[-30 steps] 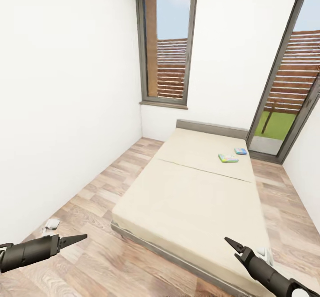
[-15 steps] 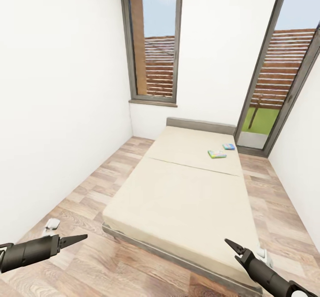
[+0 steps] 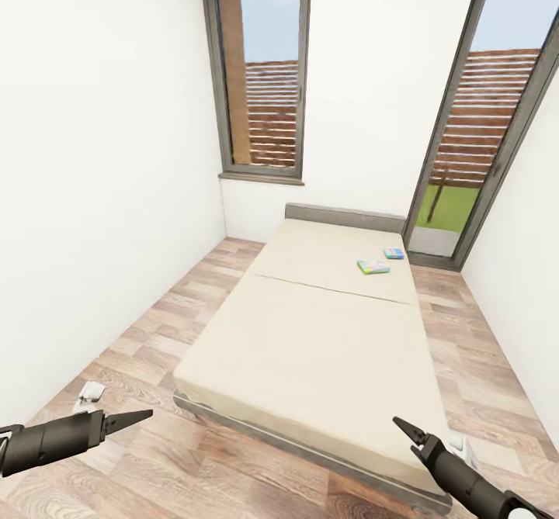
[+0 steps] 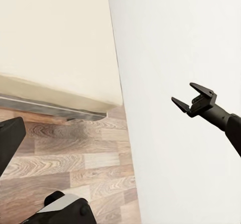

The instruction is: Put all the toys in the child's room - the three board games (two on the bed and one on the table), the two jigsaw puzzles on the table, and the tennis ball on the table - inside the toy box on the table in the child's room.

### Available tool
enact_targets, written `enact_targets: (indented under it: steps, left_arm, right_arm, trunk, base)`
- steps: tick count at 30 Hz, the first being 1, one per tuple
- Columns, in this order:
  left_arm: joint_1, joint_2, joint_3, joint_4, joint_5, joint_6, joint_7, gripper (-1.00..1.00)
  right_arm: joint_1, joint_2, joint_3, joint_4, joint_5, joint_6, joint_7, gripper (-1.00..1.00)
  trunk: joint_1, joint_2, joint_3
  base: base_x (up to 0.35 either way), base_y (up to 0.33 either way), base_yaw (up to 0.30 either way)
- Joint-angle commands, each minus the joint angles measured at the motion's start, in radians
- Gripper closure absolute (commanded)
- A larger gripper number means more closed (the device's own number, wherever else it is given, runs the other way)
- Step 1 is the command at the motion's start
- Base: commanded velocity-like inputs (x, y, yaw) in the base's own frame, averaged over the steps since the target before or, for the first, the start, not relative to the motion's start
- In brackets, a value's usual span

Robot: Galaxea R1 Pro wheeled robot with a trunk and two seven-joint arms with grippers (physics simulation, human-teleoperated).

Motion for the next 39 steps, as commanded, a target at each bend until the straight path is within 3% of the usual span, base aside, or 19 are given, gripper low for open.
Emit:
enact_targets:
  steps: [1,18,39]
  left_arm:
    - [-0.001,0.0,0.0,0.0,-0.001,0.01,-0.004,-1.0]
    - [-0.001,0.001,0.0,0.0,0.0,0.009,-0.006,-1.0]
    - [-0.001,0.0,-0.001,0.0,0.0,0.009,-0.006,-1.0]
  right_arm:
    - [-0.001,0.0,-0.002,0.0,-0.002,0.005,0.002,-1.0]
    - [0.0,0.003,0.001,-0.004,-0.011,-0.004,0.011,-1.0]
    - [-0.001,0.001,0.0,-0.004,-0.014,-0.004,0.015,-1.0]
  trunk:
    - [0.001,-0.002,-0.002]
    - [0.001,-0.002,-0.002]
    - [0.001,-0.002,0.007]
  base:
    - [0.0,0.0,-0.006]
    - [0.0,0.0,-0.004]
    - [0.0,0.0,-0.102]
